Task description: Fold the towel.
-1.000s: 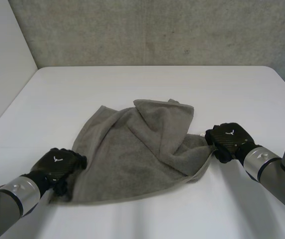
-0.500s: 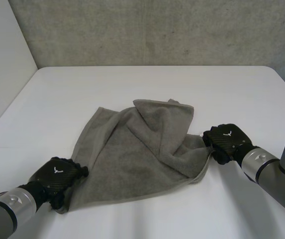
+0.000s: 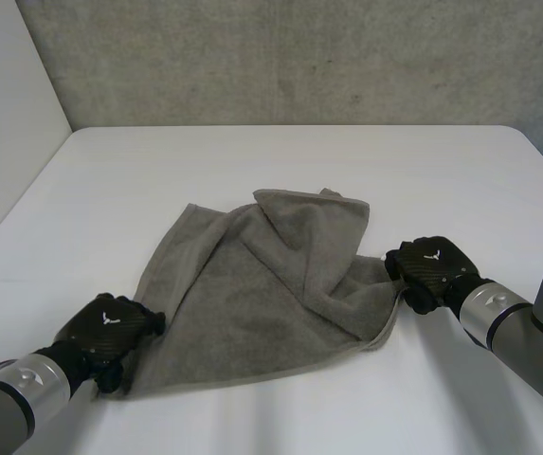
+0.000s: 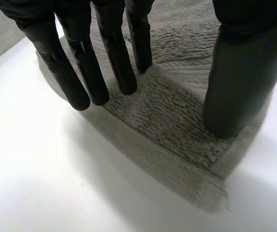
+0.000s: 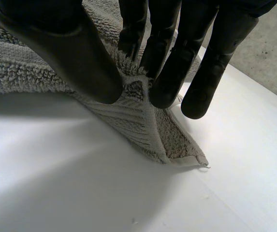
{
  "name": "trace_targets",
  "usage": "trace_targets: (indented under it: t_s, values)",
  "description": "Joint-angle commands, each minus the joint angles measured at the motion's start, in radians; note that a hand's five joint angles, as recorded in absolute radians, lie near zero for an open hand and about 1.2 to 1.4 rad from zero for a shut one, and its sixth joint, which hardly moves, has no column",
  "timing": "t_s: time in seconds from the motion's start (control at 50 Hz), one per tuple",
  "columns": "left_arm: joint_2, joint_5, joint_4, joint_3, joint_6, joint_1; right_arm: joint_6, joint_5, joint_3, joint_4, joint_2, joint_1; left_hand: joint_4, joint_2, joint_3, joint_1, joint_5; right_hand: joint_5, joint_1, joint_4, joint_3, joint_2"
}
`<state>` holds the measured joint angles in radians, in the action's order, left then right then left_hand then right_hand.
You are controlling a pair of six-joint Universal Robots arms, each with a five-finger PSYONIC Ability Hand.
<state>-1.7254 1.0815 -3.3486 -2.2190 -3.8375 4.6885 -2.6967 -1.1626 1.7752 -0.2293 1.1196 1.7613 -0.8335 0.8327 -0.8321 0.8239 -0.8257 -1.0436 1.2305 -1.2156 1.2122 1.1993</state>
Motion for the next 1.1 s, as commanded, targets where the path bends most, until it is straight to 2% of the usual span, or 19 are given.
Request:
trace_targets:
  t_s: [0.02,0.44,0.54,0.64,0.82,0.92,0.96,0.98,1.02,1.1]
  values:
    - [-0.013,0.011,-0.078,0.001,0.003,-0.01,0.0,0.001,0.001,0.001,0.0,0.001,-0.011,0.012,-0.012,0.021,0.156,-0.032,0.02,-0.035,0.038,0.051]
    - [-0.085,0.014,-0.106,0.039,0.001,-0.014,0.0,0.006,0.003,0.002,0.0,0.001,-0.152,0.153,-0.154,0.162,0.015,-0.032,0.02,-0.035,0.038,0.051]
    - [-0.083,0.012,-0.106,0.041,0.003,-0.018,0.0,0.006,0.003,0.002,0.0,0.001,-0.273,0.273,-0.274,0.282,-0.106,-0.032,0.02,-0.035,0.038,0.051]
    - [-0.088,0.014,-0.106,0.058,0.01,-0.027,0.0,0.006,0.003,0.002,0.0,0.001,-0.562,0.563,-0.563,0.572,-0.395,-0.032,0.02,-0.035,0.038,0.051]
    - [-0.089,0.017,-0.086,0.119,0.019,-0.05,0.0,-0.005,-0.017,0.007,0.022,0.0,-0.563,0.564,-0.564,0.572,-0.396,-0.035,0.023,-0.038,0.041,0.054]
    - [-0.04,0.018,-0.054,0.191,0.067,-0.059,-0.009,-0.005,-0.046,0.031,0.138,-0.005,-0.563,0.564,-0.564,0.572,-0.396,-0.035,0.023,-0.038,0.041,0.054]
    - [0.024,0.028,-0.023,0.246,0.146,-0.064,-0.011,-0.003,-0.069,0.054,0.212,-0.01,-0.563,0.564,-0.564,0.572,-0.396,-0.035,0.023,-0.038,0.041,0.054]
    - [0.024,0.028,-0.023,0.246,0.147,-0.064,-0.011,-0.003,-0.069,0.054,0.212,-0.01,-0.563,0.564,-0.564,0.572,-0.396,-0.035,0.023,-0.038,0.041,0.054]
    - [0.053,0.029,-0.002,0.281,0.223,-0.065,-0.014,-0.003,-0.092,0.077,0.243,-0.013,-0.563,0.564,-0.564,0.572,-0.396,-0.035,0.023,-0.038,0.041,0.054]
    - [0.056,0.028,0.024,0.275,0.248,-0.067,-0.012,0.001,-0.086,0.106,0.243,-0.014,-0.563,0.564,-0.564,0.572,-0.396,-0.035,0.023,-0.038,0.041,0.054]
